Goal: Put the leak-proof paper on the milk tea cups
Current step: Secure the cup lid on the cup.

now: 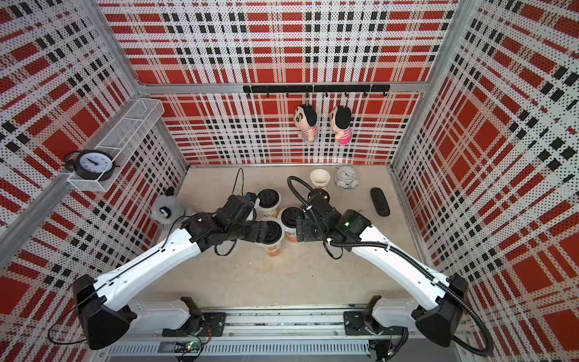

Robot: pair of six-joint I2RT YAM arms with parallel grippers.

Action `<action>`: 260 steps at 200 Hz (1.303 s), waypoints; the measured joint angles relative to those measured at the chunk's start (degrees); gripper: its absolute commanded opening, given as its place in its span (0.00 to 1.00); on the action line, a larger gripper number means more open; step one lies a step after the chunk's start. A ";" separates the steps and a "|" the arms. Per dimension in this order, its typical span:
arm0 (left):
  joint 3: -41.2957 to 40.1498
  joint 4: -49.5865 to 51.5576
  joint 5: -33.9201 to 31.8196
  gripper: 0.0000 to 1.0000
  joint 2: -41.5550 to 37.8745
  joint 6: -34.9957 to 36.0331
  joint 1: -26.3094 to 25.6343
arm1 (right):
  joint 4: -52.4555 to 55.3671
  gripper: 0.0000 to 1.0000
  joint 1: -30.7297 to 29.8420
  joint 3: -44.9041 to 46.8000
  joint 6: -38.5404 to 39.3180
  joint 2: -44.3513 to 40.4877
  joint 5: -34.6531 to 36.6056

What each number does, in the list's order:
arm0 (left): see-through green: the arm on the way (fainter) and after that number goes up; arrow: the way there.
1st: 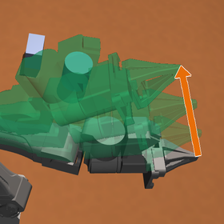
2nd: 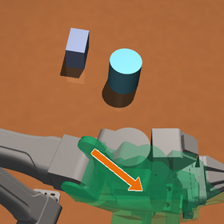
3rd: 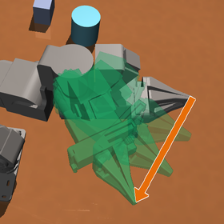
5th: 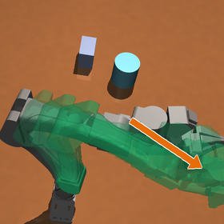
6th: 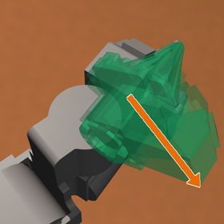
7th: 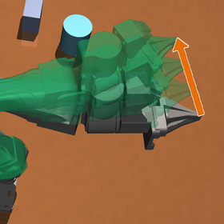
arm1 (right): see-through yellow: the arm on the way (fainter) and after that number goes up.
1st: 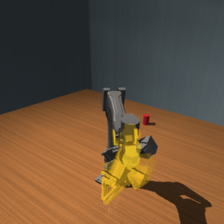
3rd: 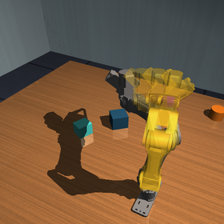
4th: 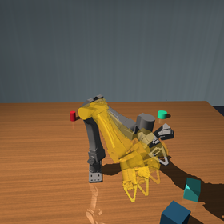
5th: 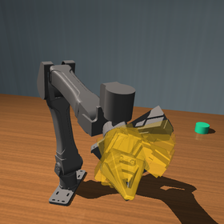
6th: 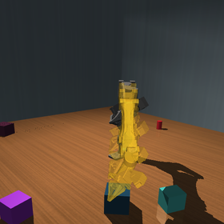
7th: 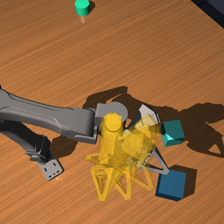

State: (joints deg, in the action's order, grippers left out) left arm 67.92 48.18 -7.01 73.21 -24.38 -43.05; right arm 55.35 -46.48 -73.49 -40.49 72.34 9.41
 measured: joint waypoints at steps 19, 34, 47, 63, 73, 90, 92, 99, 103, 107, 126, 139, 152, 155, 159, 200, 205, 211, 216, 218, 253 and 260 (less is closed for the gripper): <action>0.00 -0.31 0.02 0.77 0.13 -0.02 0.17 | -0.66 0.88 0.00 0.20 -0.17 0.00 -0.42; 0.00 -0.44 0.07 0.77 0.33 -0.04 0.26 | -1.07 0.87 0.00 0.20 -0.28 0.00 -0.59; -0.02 -0.59 0.07 0.77 0.48 -0.04 0.26 | -1.29 0.87 0.00 0.20 -0.33 0.09 -0.70; 0.00 -0.61 0.07 0.77 0.48 -0.04 0.26 | -1.44 0.87 0.00 0.20 -0.35 0.33 -0.87; -0.02 -0.63 0.07 0.77 0.48 -0.04 0.28 | -1.60 0.87 0.00 0.20 -0.33 0.55 -0.94; -0.02 -0.63 0.07 0.77 0.48 -0.04 0.48 | -1.88 0.87 0.00 0.20 -0.33 0.98 -1.29; -0.02 -0.66 0.07 0.77 0.48 -0.04 0.50 | -1.92 0.87 0.00 0.20 -0.33 1.03 -1.31; -0.04 -0.66 0.07 0.77 0.48 -0.04 0.57 | -2.05 0.87 0.00 0.20 -0.33 1.20 -1.49; -0.07 -0.66 0.07 0.77 0.48 -0.04 0.61 | -2.12 0.86 0.00 0.20 -0.33 1.31 -1.57; -0.09 -0.66 0.07 0.77 0.48 -0.07 0.66 | -2.16 0.86 0.00 0.20 -0.33 1.38 -1.68; -0.66 -0.98 0.07 0.77 0.46 -0.13 0.90 | -2.32 0.86 0.00 0.20 -0.31 1.86 -1.97; -1.44 -1.14 0.07 0.77 0.46 -0.26 1.03 | -2.47 0.86 0.00 0.20 -0.28 2.19 -2.21; -2.10 -1.64 0.13 0.77 0.33 -0.66 1.14 | -2.58 0.86 0.00 0.20 -0.28 2.51 -2.45; -2.19 -1.79 0.15 0.77 0.24 -0.68 1.16 | -2.58 0.86 0.00 0.20 -0.28 2.58 -2.51; -2.27 -1.90 0.15 0.76 0.15 -0.74 1.18 | -2.60 0.86 0.00 0.20 -0.28 2.67 -2.62; -3.41 -3.10 0.42 0.76 -0.59 -1.11 1.31 | -2.99 0.86 0.00 0.20 -0.24 2.95 -3.13; -3.45 -3.17 0.48 0.76 -0.61 -1.11 1.33 | -2.99 0.86 0.00 0.20 -0.22 2.95 -3.19; -3.56 -3.30 0.52 0.76 -0.63 -1.14 1.36 | -2.99 0.86 0.00 0.20 -0.15 2.99 -3.23; -3.67 -3.45 0.52 0.76 -0.66 -1.14 1.36 | -2.99 0.86 0.00 0.20 -0.11 3.04 -3.28; -3.72 -3.52 0.55 0.76 -0.66 -1.16 1.36 | -2.99 0.85 0.00 0.20 -0.11 3.06 -3.30; -4.26 -4.37 0.66 0.76 -0.85 -1.31 1.40 | -3.76 0.84 -0.50 0.20 0.13 4.79 -4.13; -4.37 -4.50 0.72 0.76 -0.90 -1.33 1.40 | -4.07 0.84 -0.74 0.17 0.13 5.51 -4.26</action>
State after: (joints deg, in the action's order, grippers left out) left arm 63.55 43.68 -6.28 72.31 -25.71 -41.65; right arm 51.29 -47.22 -73.32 -40.36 77.84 5.15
